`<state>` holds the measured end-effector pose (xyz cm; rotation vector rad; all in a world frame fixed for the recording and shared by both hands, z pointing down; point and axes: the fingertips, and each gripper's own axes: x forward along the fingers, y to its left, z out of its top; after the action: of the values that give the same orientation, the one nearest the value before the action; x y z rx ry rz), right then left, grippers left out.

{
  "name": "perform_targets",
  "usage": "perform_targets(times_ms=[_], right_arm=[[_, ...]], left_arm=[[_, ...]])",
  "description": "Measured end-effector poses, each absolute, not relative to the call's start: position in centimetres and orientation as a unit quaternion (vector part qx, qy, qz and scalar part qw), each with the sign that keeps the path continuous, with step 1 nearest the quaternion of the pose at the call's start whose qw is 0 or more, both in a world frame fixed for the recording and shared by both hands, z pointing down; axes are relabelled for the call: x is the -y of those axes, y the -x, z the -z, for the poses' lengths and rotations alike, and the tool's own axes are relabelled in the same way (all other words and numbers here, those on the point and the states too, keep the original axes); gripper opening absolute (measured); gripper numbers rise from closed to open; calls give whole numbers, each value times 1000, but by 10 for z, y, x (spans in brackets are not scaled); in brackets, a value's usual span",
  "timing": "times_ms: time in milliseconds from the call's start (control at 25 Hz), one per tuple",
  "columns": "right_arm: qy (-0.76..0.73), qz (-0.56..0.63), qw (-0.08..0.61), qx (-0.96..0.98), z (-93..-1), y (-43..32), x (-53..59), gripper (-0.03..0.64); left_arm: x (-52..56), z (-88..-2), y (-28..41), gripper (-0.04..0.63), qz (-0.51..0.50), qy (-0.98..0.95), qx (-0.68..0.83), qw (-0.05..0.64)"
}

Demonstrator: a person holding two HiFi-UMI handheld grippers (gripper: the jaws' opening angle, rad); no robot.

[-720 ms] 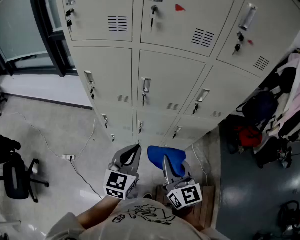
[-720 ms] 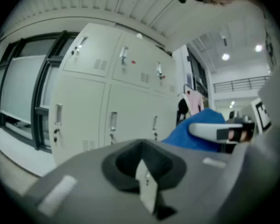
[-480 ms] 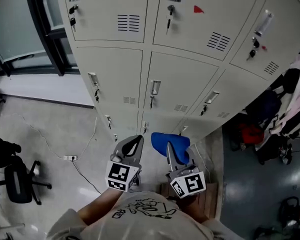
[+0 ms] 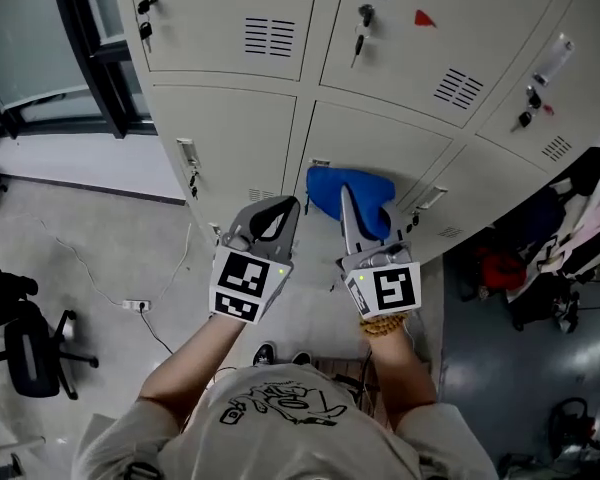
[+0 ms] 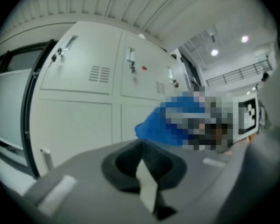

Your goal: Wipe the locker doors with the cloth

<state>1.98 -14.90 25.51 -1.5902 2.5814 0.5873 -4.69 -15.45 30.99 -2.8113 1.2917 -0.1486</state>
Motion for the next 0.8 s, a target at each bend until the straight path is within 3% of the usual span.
perform_targets(times_ms=[320,800], right_arm=[[508,-256,31,-822,-200,-14,225,32],[519,-258,11,-815,-219,-5,260,32]], left_arm=[[219,-252,50,3,21,887,-458,49],[250,-253,54,3,39,880,-471,55]])
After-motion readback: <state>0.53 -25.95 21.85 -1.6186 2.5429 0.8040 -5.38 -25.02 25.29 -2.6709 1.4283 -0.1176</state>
